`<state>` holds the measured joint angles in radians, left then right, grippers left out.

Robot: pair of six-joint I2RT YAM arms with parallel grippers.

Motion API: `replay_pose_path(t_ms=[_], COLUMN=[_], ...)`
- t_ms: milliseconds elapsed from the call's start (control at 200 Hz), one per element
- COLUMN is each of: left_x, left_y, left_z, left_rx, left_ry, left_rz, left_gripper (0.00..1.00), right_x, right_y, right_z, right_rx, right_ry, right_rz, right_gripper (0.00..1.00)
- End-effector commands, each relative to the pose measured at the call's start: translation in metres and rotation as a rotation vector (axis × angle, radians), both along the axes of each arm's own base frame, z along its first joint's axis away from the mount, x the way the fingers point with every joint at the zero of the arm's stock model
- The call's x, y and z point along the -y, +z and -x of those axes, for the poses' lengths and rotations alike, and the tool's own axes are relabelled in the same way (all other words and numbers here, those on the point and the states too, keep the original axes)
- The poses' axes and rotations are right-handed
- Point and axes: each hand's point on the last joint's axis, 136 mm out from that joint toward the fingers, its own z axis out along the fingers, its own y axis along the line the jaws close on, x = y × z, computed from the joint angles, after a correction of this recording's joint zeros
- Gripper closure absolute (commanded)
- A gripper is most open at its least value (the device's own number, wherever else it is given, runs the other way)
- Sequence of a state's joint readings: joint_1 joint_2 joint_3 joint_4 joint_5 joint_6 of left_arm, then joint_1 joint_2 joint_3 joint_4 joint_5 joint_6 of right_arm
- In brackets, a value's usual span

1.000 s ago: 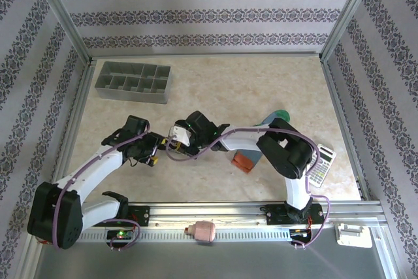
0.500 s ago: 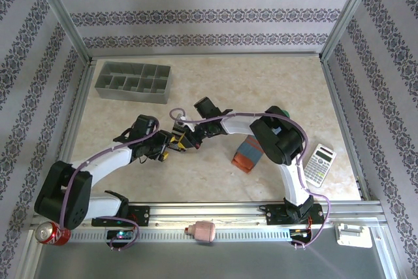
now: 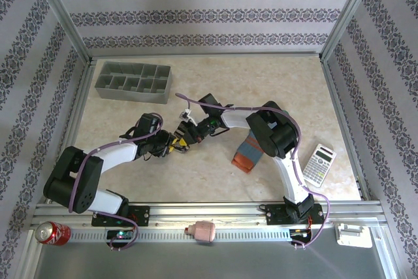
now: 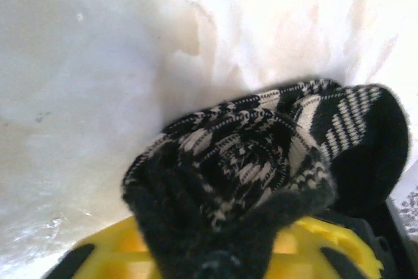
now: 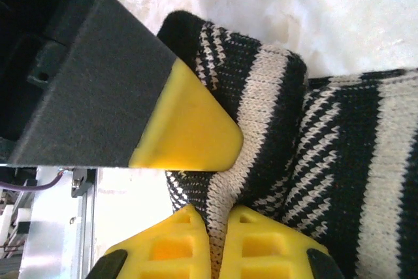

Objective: Roll the socks

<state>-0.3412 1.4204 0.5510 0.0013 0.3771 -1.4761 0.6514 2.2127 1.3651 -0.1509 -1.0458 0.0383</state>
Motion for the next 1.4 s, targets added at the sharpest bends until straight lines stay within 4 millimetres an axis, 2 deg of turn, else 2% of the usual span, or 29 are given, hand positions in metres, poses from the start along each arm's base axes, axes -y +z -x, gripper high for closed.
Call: replay_pose_path(t_ms=[0, 125, 235, 320, 370, 485, 684, 854, 1094, 1174, 1224, 1284, 1324, 1394], left_x=[-0.02, -0.026, -0.032, -0.034, -0.034, -0.03, -0.022, -0.016, -0.014, -0.014, -0.014, -0.013, -0.013, -0.013], left_y=[-0.041, -0.033, -0.023, -0.019, -0.017, -0.015, -0.016, -0.017, -0.014, -0.012, -0.01, -0.007, -0.004, 0.006], left_z=[0.053, 0.077, 0.092, 0.099, 0.099, 0.096, 0.087, 0.08, 0.078, 0.079, 0.078, 0.077, 0.076, 0.069], left_rx=[-0.23, -0.335, -0.398, -0.437, -0.446, -0.467, -0.491, -0.502, -0.491, -0.486, -0.48, -0.464, -0.449, -0.404], left_ry=[-0.019, -0.002, 0.027, 0.046, 0.052, 0.043, 0.016, -0.01, -0.014, -0.013, -0.011, -0.009, -0.006, 0.01], left_rz=[-0.129, -0.167, -0.203, -0.221, -0.227, -0.238, -0.237, -0.234, -0.225, -0.221, -0.215, -0.209, -0.206, -0.191], left_gripper=[1.0, 1.0, 1.0, 1.0, 1.0, 1.0, 1.0, 1.0, 1.0, 1.0, 1.0, 1.0, 0.94, 0.73], right_x=[0.026, 0.027, 0.034, 0.038, 0.038, 0.034, 0.0, -0.018, -0.018, -0.012, -0.005, 0.003, 0.007, 0.017], right_y=[-0.047, -0.011, 0.031, 0.056, 0.059, 0.048, 0.039, 0.023, -0.004, -0.014, -0.022, -0.031, -0.038, -0.051], right_z=[0.027, 0.017, 0.007, 0.015, 0.025, 0.042, 0.064, 0.061, 0.042, 0.037, 0.033, 0.033, 0.035, 0.042], right_rx=[-0.083, 0.128, 0.449, 0.745, 0.886, 1.102, 1.326, 1.414, 1.431, 1.402, 1.379, 1.332, 1.279, 1.165], right_ry=[-0.007, -0.026, -0.099, -0.125, -0.113, -0.068, 0.035, 0.076, 0.08, 0.08, 0.076, 0.076, 0.081, 0.111], right_rz=[0.209, 0.142, 0.065, 0.038, 0.064, 0.204, 0.286, 0.378, 0.504, 0.545, 0.58, 0.601, 0.602, 0.595], right_gripper=[0.88, 0.69, 0.58, 0.48, 0.43, 0.41, 0.41, 0.41, 0.5, 0.59, 0.7, 0.79, 0.85, 0.98])
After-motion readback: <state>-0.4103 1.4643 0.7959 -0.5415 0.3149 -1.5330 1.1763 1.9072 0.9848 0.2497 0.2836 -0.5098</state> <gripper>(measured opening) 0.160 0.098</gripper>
